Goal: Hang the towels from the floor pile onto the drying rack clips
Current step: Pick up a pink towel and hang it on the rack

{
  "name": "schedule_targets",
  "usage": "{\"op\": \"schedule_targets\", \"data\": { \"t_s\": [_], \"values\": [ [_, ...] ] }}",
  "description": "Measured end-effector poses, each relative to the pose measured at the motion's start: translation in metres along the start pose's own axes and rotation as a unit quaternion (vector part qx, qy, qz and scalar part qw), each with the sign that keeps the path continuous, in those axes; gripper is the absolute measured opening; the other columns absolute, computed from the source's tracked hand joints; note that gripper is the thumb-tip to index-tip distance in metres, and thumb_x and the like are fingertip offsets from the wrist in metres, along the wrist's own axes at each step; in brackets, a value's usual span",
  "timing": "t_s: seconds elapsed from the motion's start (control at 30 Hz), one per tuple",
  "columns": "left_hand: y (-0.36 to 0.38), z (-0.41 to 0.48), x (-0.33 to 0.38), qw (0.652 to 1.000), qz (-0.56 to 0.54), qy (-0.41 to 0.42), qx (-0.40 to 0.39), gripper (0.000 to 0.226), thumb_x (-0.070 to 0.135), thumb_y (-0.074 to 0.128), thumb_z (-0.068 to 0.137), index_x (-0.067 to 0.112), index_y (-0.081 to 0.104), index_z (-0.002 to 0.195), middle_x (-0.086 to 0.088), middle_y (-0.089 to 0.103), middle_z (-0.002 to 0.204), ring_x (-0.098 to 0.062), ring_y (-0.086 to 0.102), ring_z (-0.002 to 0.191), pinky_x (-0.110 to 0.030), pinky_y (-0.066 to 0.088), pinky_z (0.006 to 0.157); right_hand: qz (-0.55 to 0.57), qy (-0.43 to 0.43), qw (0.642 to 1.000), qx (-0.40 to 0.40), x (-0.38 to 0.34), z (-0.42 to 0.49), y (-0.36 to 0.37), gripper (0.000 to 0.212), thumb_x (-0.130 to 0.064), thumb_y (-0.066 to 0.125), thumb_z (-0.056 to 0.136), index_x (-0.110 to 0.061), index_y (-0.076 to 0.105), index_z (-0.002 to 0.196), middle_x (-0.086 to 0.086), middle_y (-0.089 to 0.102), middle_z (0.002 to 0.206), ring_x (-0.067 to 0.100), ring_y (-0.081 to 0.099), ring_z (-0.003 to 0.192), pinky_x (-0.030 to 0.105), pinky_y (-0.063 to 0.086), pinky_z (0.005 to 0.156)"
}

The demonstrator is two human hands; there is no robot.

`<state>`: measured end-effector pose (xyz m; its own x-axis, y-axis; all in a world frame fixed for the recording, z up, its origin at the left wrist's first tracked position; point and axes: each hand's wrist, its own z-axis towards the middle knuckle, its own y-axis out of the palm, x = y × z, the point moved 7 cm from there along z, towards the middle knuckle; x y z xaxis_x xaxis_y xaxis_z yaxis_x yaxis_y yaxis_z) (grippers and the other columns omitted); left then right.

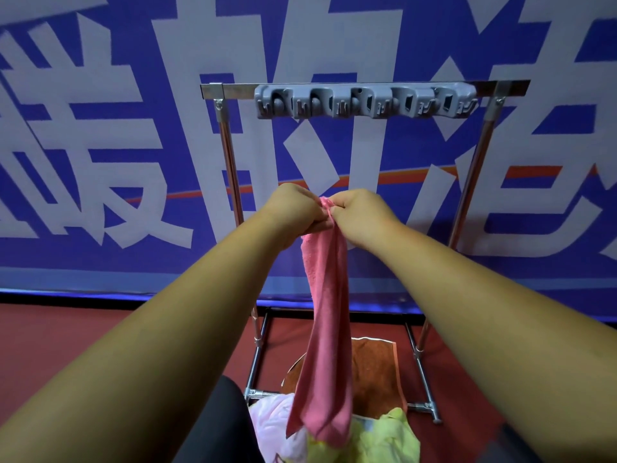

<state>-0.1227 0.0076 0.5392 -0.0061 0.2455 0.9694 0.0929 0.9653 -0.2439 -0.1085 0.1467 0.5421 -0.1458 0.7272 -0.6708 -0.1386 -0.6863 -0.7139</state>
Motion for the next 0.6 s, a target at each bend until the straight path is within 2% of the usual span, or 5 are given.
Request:
{"op": "schedule_targets", "data": {
  "t_s": [0.07,0.2,0.27,0.4,0.6],
  "values": [
    [0.001,0.002,0.000,1.000,-0.023,-0.002,0.005,0.033,-0.011,0.068,0.091,-0.007,0.068,0.124,-0.022,0.076,0.113,-0.023,0.078,0.089,-0.030,0.064,0.075,0.016,-0.006,1.000,-0.014,-0.001,-0.001,0.000,0.024,-0.021,0.056,0.104,-0.023,0.079,0.098,-0.001,0.075,0.090,0.016,0.067,0.083,0.027,0.046,0.062],
    [0.001,-0.001,0.005,0.999,-0.024,-0.025,0.008,0.013,-0.002,0.072,0.097,-0.009,0.074,0.107,-0.027,0.074,0.115,-0.031,0.076,0.108,-0.038,0.062,0.095,0.072,-0.026,0.997,-0.027,-0.004,-0.002,-0.002,0.023,-0.018,0.064,0.097,-0.028,0.080,0.111,-0.009,0.073,0.081,0.007,0.064,0.074,0.025,0.049,0.065],
    [-0.004,-0.002,0.006,0.999,-0.035,-0.022,0.024,0.010,0.000,0.077,0.093,0.000,0.068,0.096,-0.033,0.073,0.111,-0.035,0.079,0.098,-0.040,0.066,0.087,0.100,-0.032,0.994,-0.035,-0.002,-0.001,-0.003,0.025,-0.020,0.067,0.096,-0.028,0.079,0.116,-0.007,0.075,0.086,0.010,0.068,0.080,0.030,0.058,0.075],
    [-0.012,0.007,0.007,1.000,-0.002,0.000,0.002,0.056,0.009,0.083,0.091,0.006,0.058,0.141,-0.023,0.077,0.101,-0.027,0.081,0.081,-0.036,0.067,0.073,0.149,-0.031,0.987,-0.054,0.003,0.008,-0.004,0.025,-0.021,0.075,0.096,-0.028,0.078,0.121,-0.003,0.082,0.099,0.016,0.078,0.098,0.044,0.064,0.094],
    [-0.025,0.012,0.021,0.996,0.073,0.052,-0.020,0.032,0.030,0.085,0.090,0.016,0.076,0.117,-0.011,0.079,0.098,-0.017,0.072,0.080,-0.028,0.065,0.068,0.194,-0.031,0.979,-0.048,-0.004,0.015,-0.011,0.023,-0.017,0.077,0.097,-0.022,0.079,0.118,0.002,0.083,0.099,0.021,0.080,0.095,0.047,0.065,0.092]
  ]
}}
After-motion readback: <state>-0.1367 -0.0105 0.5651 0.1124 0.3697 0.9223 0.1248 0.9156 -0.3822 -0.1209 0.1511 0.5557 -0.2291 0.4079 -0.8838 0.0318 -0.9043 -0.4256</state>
